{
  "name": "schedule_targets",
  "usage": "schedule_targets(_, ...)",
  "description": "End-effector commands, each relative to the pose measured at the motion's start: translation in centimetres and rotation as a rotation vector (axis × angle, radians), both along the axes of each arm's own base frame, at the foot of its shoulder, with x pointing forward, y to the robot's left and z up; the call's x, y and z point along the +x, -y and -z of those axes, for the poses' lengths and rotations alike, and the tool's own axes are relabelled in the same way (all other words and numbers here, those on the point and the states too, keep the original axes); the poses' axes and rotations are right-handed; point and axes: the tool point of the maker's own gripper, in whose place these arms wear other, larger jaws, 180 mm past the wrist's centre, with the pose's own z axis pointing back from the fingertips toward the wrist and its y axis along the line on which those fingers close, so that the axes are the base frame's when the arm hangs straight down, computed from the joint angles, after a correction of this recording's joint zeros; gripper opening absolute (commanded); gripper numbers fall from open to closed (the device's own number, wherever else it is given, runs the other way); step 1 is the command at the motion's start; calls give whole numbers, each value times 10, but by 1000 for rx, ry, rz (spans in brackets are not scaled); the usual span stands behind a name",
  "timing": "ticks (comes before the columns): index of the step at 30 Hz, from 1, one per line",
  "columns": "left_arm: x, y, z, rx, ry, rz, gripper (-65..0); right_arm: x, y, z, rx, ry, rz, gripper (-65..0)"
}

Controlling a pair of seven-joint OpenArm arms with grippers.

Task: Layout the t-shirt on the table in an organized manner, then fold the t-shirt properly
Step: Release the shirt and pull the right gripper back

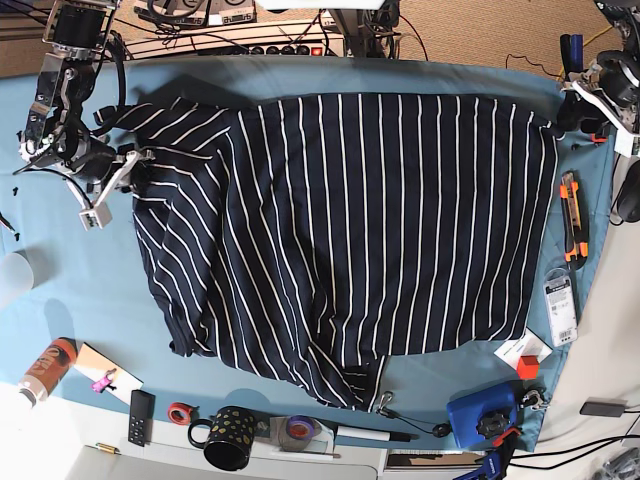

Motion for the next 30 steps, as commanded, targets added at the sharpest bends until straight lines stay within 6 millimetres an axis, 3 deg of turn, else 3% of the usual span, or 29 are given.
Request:
schedule_targets(1, 6, -4, -10, 12, 38, 3, -364, -6, 9, -1, -40, -45, -6, -650)
schedule_targets(10, 9, -5, -13, 11, 64, -3, -364, -70, -1, 11, -95, -191, -103, -650)
schedule_targets(17, 9, -5, -13, 11, 64, -3, -364, -121, -25, -11, -56, -192, -189, -650)
schedule_targets(21, 10, -5, -14, 12, 64, -3, -364, -136, -17, -25, -106, -180, -203, -650)
schedule_targets(27, 10, -5, -14, 11, 68, -4, -364, -140, -10, -26, -126, -195, -194, -650)
schedule_targets(30, 12, -5, -16, 12, 84, -8, -364, -144, -9, -25, -134, -211, -210, -460)
